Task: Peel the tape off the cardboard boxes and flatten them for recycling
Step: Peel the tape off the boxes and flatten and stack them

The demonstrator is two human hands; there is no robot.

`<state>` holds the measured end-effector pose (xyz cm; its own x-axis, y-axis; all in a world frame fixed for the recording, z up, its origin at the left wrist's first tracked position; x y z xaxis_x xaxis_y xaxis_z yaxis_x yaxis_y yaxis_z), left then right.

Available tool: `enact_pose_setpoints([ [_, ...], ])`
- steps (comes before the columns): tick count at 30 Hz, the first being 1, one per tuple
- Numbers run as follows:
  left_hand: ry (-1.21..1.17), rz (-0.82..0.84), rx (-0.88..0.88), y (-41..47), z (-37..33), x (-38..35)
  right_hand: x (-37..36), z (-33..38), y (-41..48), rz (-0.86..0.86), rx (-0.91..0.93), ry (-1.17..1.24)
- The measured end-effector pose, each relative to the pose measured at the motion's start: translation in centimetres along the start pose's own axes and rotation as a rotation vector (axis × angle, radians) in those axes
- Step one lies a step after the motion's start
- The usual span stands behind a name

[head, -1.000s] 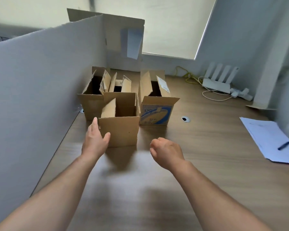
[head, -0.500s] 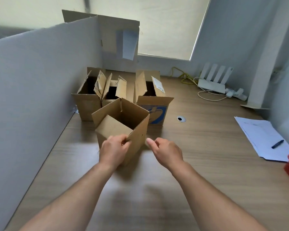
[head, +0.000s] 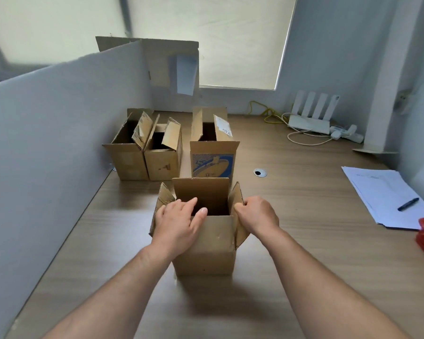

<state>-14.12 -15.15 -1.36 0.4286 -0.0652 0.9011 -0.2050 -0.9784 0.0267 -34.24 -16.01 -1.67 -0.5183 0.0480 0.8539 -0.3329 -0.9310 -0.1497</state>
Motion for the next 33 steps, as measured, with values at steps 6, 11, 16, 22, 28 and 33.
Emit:
enact_pose_setpoints([
  [6,-0.228,-0.087,-0.043,-1.9,-4.0,0.9,2.4,-4.1,0.6,-0.076,-0.083,0.017],
  [11,-0.141,-0.137,0.042,-1.7,-4.2,1.2,2.9,-6.9,1.0,-0.048,-0.109,0.074],
  [16,-0.419,0.118,0.28,-1.9,-2.2,-2.3,2.3,-7.7,0.9,0.027,-0.082,0.134],
  [22,-1.419,0.263,0.616,-2.4,0.4,-6.0,0.5,-8.6,-0.1,0.21,-0.175,0.55],
  [28,-1.37,0.305,0.666,-3.1,0.9,-7.1,-0.9,-8.0,-1.2,0.491,-0.217,0.755],
  [33,-1.524,0.169,0.582,-2.0,0.5,-4.6,0.5,-8.0,-0.2,0.498,-0.228,1.135],
])
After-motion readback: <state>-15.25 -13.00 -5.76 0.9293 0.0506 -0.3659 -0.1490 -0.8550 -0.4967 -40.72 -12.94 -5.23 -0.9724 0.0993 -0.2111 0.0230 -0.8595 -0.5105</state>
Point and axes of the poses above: each hand's wrist, its own y-axis towards the middle knuckle, its own x-axis out of the back of the hand, z = x × y, the point moved 9 cm from there along y, towards the middle knuckle, and after that the axes turned 1 degree about -x, right-handed, at the moved point
